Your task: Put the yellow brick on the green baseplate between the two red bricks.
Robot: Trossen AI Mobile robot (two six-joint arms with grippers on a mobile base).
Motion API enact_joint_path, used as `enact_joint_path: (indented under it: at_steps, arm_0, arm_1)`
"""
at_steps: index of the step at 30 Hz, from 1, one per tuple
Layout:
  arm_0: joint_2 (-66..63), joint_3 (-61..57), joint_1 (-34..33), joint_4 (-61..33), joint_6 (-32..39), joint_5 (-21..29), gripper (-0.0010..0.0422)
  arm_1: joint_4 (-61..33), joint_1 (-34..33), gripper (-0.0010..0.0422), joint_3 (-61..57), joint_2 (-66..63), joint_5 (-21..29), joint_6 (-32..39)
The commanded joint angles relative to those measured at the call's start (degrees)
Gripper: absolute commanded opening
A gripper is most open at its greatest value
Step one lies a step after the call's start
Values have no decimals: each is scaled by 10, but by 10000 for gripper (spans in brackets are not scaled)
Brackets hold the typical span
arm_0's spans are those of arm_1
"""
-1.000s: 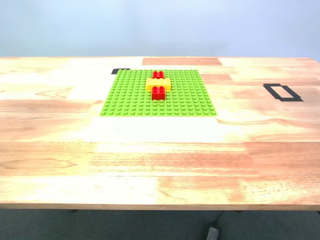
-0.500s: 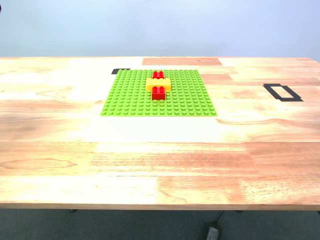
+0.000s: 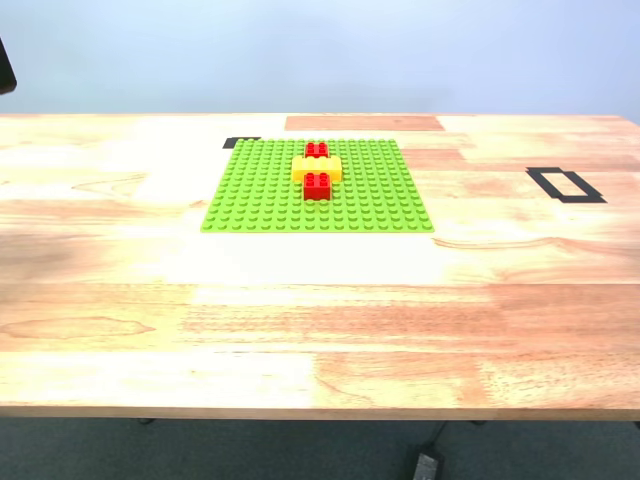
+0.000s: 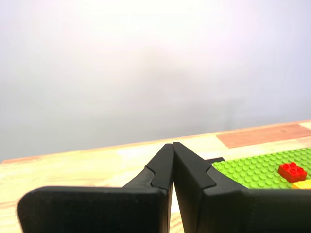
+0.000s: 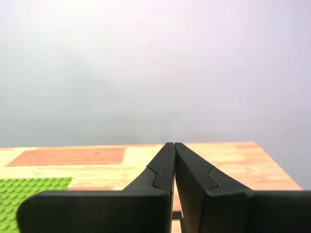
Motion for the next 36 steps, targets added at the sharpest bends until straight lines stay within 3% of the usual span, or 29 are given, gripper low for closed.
enact_joint_path:
  at_steps: [1, 5, 9, 18, 36]
  arm_0:
    - [-18, -8, 0, 2, 0, -2, 0]
    - [-35, -23, 0, -3, -1, -19, 0]
    - [-42, -21, 0, -17, -1, -48, 0]
    - [-42, -22, 0, -17, -5, -48, 0]
    - [-35, -17, 0, -28, -11, -48, 0]
  arm_1:
    - [1, 0, -1, -7, -2, 27, 4]
    - [4, -4, -1, -12, 3, 30, -32]
    - [3, -28, -1, -8, -2, 64, -33]
    - [4, -78, -1, -12, -2, 33, -22]
    - [-5, -76, 0, -6, 10, 21, -29]
